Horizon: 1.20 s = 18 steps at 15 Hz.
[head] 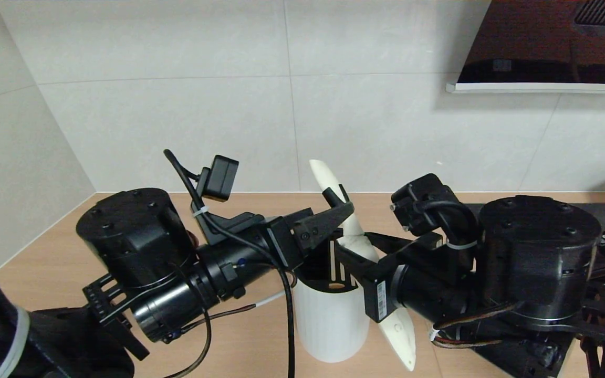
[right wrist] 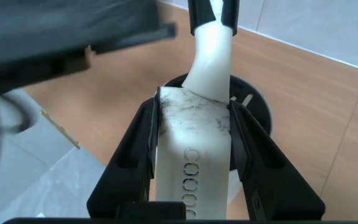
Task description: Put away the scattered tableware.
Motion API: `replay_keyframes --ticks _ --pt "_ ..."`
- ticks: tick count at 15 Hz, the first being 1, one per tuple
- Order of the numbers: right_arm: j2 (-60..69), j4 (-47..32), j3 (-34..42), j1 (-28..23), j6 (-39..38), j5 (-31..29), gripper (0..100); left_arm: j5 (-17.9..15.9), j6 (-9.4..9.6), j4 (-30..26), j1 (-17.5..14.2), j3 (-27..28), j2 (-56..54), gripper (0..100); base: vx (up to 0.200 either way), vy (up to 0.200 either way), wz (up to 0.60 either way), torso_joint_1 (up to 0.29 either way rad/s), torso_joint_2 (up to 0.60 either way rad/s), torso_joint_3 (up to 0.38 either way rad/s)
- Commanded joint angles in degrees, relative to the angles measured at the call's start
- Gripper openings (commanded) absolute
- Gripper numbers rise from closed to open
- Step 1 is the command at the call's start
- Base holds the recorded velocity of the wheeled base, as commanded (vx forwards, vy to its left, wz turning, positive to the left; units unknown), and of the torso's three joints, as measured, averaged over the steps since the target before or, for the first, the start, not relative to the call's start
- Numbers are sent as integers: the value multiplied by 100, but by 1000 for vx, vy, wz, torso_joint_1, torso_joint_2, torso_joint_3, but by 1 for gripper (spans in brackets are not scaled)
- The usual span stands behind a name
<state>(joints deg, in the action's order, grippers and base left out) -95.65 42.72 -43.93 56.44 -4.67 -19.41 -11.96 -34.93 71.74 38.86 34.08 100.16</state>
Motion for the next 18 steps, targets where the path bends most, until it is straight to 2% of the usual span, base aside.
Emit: replay_keyframes --ticks 1,12,13,18 --pt "-77 0 8 33 1 -10 0 264 100 244 60 125 329 100 0 0 0 0 0 0" --pt "-68 0 131 236 36 -10 0 273 109 261 60 195 417 100 0 0 0 0 0 0" --pt "-68 0 131 236 36 -2 0 273 109 261 69 186 417 0 0 0 0 0 0 0" --pt "-68 0 113 244 36 -19 0 255 118 261 113 160 390 0 0 0 0 0 0 0"
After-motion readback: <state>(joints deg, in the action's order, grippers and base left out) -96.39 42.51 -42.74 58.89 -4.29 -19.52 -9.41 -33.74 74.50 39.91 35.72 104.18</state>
